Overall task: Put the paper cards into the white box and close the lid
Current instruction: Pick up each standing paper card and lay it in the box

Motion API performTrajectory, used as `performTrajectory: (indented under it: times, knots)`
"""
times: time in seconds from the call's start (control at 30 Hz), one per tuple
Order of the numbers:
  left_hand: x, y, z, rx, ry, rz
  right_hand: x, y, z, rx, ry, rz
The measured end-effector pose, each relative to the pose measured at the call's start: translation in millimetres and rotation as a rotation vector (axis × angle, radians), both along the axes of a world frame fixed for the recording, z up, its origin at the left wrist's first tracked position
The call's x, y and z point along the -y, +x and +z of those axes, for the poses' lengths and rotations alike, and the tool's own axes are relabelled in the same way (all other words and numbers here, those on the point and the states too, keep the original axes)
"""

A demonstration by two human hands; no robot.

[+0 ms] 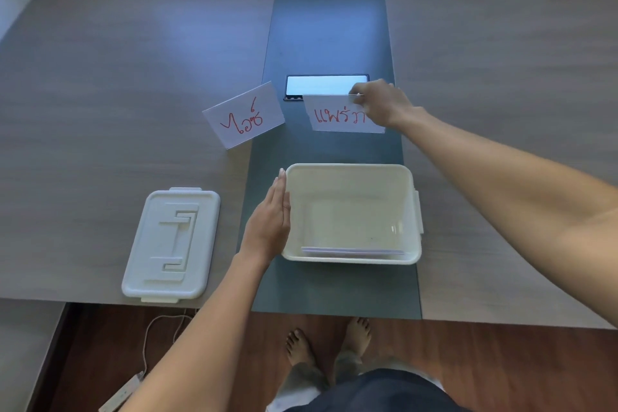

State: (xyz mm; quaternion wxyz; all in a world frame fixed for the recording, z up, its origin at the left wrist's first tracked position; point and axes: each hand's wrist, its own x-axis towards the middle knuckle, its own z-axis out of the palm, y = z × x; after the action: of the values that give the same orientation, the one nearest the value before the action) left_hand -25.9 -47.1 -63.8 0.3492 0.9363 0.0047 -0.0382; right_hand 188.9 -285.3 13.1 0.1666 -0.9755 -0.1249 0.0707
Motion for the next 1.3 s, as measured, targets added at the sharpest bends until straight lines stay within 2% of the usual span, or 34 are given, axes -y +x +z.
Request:
performTrajectory:
  times: [0.33,0.6,0.8,0.97,1.3]
  knots:
    - [0.0,-0.6,1.1,-0.030,-0.045,0.012,16.9,-76.8,55.9,0.179,0.126,0.022]
    - [1.6,-1.8,3.6,-0.033,-0.025,0.009,18.0,-147.1,72.9,0.178,0.278,0.069]
    - [2.3,-2.6,6.0,-0.039,-0.021,0.007,22.4,-187.5,59.7,0.094,0.312,0.050]
    - [1.5,-4.4,5.0,-0.045,-0.036,0.011,23.2,-213.5,35.2,0.033,0.236,0.054]
    - [0.5,-4.9,3.2,-0.040,-0.040,0.028,20.6,-243.0,-15.6,-0.314,0.114,0.122]
